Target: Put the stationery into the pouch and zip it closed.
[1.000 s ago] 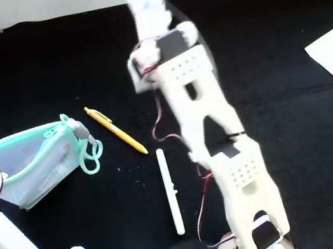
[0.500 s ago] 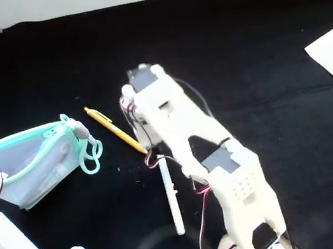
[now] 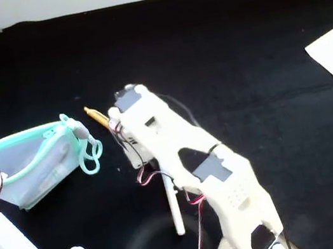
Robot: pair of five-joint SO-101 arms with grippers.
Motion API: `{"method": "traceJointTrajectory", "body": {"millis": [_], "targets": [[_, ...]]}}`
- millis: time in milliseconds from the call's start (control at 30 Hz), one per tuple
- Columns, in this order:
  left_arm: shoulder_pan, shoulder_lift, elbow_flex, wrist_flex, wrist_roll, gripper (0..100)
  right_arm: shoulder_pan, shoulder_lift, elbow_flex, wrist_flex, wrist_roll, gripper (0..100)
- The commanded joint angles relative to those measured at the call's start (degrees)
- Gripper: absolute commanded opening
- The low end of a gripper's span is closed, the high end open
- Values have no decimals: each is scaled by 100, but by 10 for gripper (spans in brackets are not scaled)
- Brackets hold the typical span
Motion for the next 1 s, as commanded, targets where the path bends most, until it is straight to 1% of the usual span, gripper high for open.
{"method": "traceJointTrajectory", "body": {"millis": [0,233,267,300,333,367,400,433,500,733,800,867,967], "targets": [[75,66,145,-97,-70,7,-48,-347,66,-136,-70,191],[75,75,154,-97,-70,7,48,251,910,-752,-70,182],[75,75,154,-97,-70,7,84,312,954,-804,-53,152],[75,75,154,-97,-70,7,127,356,954,-813,-26,94],[75,75,154,-97,-70,7,163,365,936,-796,-18,7],[75,75,154,-97,-70,7,189,356,945,-796,-18,4],[75,75,154,-97,-70,7,215,338,936,-796,-9,24],[75,75,154,-97,-70,7,215,251,875,-796,-9,2],[75,75,154,-97,-70,7,207,-119,681,-804,88,8],[75,75,154,-97,-70,7,163,-2176,-813,-1095,1046,5],[84,75,154,-97,-70,7,57,-2659,-1262,-1209,1336,5],[92,75,154,-97,-70,7,-22,-2923,-1842,-1253,1697,5],[110,75,312,-176,-79,7,-145,-2941,-3073,-1270,2295,5]]}}
